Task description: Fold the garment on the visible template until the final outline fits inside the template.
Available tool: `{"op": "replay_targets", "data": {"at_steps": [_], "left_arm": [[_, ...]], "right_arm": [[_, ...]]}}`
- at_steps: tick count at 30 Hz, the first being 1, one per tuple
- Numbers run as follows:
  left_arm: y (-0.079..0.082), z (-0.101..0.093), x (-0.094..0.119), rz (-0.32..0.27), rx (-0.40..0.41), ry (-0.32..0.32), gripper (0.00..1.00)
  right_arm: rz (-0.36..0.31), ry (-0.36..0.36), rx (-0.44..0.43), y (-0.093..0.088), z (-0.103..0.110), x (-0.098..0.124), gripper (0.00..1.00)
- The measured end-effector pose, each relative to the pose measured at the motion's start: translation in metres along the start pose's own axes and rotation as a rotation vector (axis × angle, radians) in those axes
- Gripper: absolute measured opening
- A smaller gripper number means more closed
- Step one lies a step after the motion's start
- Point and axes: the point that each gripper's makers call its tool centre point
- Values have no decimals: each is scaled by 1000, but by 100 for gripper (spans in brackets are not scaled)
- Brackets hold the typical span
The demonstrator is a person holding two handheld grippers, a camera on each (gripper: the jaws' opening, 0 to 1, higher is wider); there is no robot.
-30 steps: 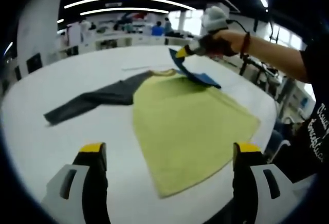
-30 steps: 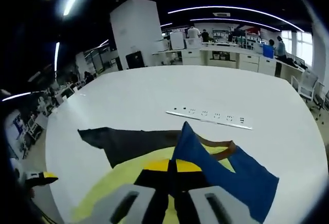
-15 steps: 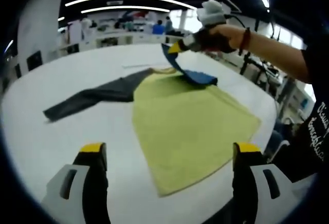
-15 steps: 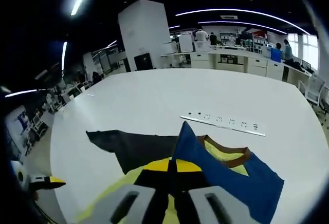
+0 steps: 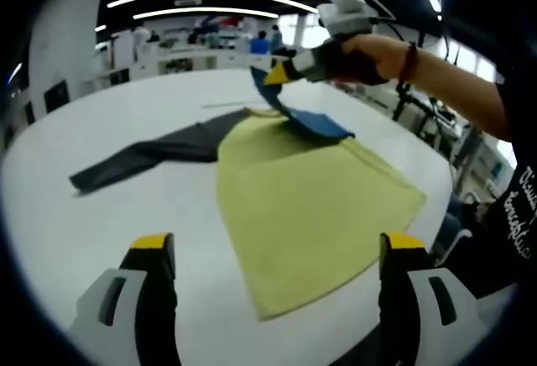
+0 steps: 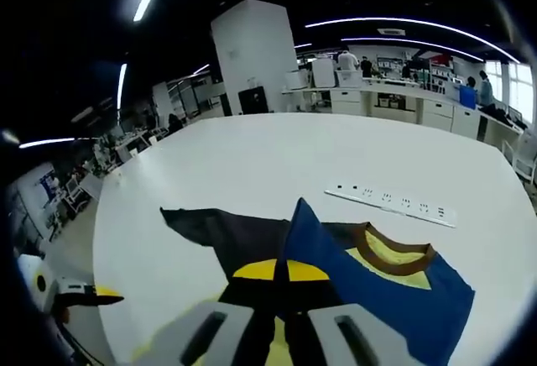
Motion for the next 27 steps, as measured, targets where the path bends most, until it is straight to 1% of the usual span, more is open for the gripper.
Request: {"op": "replay_targets", "data": {"at_steps": [6,11,17,22,25,27], "left_arm": [[-1,3,-1,2,7,4,97],[-3,4,-1,5,11,5,97],[-3,2,-3,4,15,-1,97],[-4,3,-4,5,19,-2,97],[-3,3,-3,-3,24,-4,98],[-3,3,-2,-8,24,-3,98]], "right_arm": [[22,17,17,-8,10,-7,0],[41,23,25,-14,13,-14,0],[64,37,8,-24,18,-25,0],[82,77,-17,-32,28,-34,0],[95,106,-34,-36,33,-37,5],[99,110,-39,-38,34,-36,9]]}}
Point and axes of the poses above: the point that each gripper's makers call its tool centre point, and the gripper's own axes: x roughly backward along the fingers, z roughly to its left, y roughly out of its top, and after that the axes turned 9 degrees about z, right-handed
